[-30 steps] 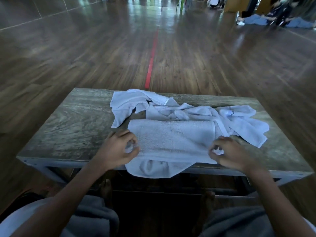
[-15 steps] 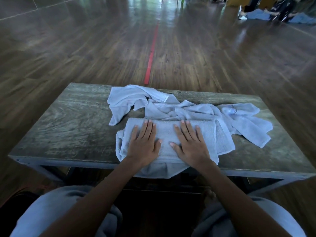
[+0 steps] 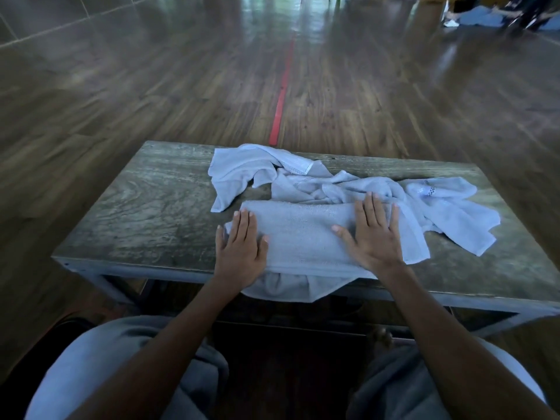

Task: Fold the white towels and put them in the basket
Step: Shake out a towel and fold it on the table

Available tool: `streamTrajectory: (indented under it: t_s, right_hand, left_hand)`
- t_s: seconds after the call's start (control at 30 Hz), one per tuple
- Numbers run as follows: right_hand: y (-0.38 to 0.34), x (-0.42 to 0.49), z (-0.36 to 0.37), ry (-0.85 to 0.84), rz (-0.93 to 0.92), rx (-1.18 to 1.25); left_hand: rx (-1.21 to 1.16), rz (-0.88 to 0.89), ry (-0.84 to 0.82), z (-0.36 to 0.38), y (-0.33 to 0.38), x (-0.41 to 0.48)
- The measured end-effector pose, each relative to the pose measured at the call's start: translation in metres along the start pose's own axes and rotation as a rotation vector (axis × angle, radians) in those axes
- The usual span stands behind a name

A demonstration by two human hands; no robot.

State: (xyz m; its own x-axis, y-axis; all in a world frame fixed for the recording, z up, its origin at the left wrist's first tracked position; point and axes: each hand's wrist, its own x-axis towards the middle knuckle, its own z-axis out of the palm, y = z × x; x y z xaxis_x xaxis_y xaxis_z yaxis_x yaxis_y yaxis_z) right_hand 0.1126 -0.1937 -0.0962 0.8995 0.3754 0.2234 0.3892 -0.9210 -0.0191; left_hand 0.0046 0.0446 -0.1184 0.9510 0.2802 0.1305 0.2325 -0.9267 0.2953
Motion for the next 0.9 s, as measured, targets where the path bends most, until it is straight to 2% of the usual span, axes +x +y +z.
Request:
streamTrajectory:
  t_s: [0.1,0.2,0.27,0.33,0.4,0.67,0.9]
  right_hand:
    - [-0.036,0.018,-0.010,0.072,-0.065,0.077]
    - [-0.076,0.033,-0.013,0.131,-0.174,0.111]
    - [-0.098,0.042,-0.013,0.162,-0.248,0.163]
    - [-0.114,0.052,-0.012,0.165,-0.295,0.209]
    - [-0.127,0.060,-0.011,0.125,-0.303,0.235]
    - [-0.157,0.078,-0.005,-0.147,-0.329,0.266]
    - [-0.148,0.081,-0.005,-0.196,-0.287,0.272]
  left_hand:
    - [-0.203,-0.172,-0.002,-0.014,-0.003,-0.009]
    - [-0.393,-0.434,0.108,-0.026,-0.006,-0.021]
    - [-0.619,-0.586,0.115,-0.027,-0.011,-0.030]
    - [-0.923,-0.661,0.126,-0.025,-0.014,-0.041]
    - [-1.084,-0.705,0.108,-0.025,-0.014,-0.049]
    - [-1.189,-0.806,0.060,-0.021,-0.005,-0.045]
    - [-1.141,-0.750,0.037,-0.024,-0.002,-0.046]
